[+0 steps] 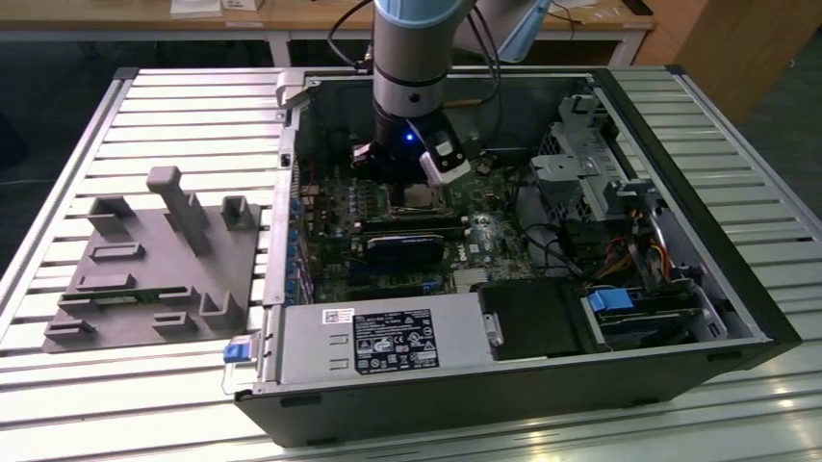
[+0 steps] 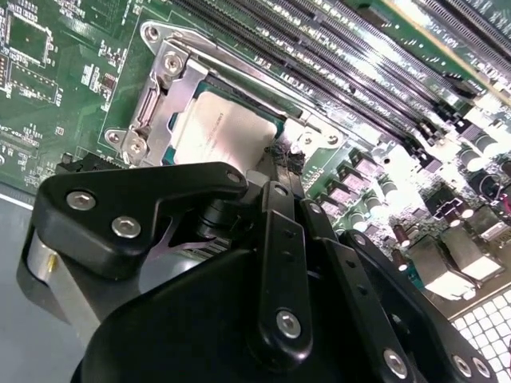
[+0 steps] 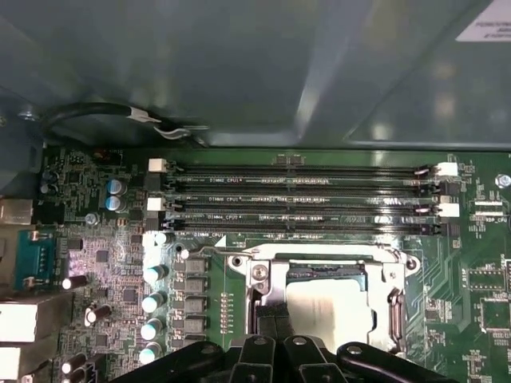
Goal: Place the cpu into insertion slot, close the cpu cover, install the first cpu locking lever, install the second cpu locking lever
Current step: 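Close the cpu cover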
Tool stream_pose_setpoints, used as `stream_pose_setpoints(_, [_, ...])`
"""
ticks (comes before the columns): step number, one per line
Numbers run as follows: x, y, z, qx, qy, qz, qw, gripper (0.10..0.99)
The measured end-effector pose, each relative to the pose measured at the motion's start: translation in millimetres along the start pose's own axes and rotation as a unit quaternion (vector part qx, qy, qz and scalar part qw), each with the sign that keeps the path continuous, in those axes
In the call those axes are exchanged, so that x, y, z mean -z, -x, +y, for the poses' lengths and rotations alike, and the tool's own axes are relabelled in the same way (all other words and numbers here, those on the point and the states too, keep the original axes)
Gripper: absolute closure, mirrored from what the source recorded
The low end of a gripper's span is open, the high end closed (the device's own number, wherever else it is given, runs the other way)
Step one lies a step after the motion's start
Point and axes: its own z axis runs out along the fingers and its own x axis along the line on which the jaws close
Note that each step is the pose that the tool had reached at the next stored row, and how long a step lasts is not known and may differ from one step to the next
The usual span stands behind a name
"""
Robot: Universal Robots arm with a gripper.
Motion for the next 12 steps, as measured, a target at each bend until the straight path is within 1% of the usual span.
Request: stream_pose_setpoints(12, [-1.8,1.3,0.0,0.0,-0.0006,0.0001,1.0,0.98])
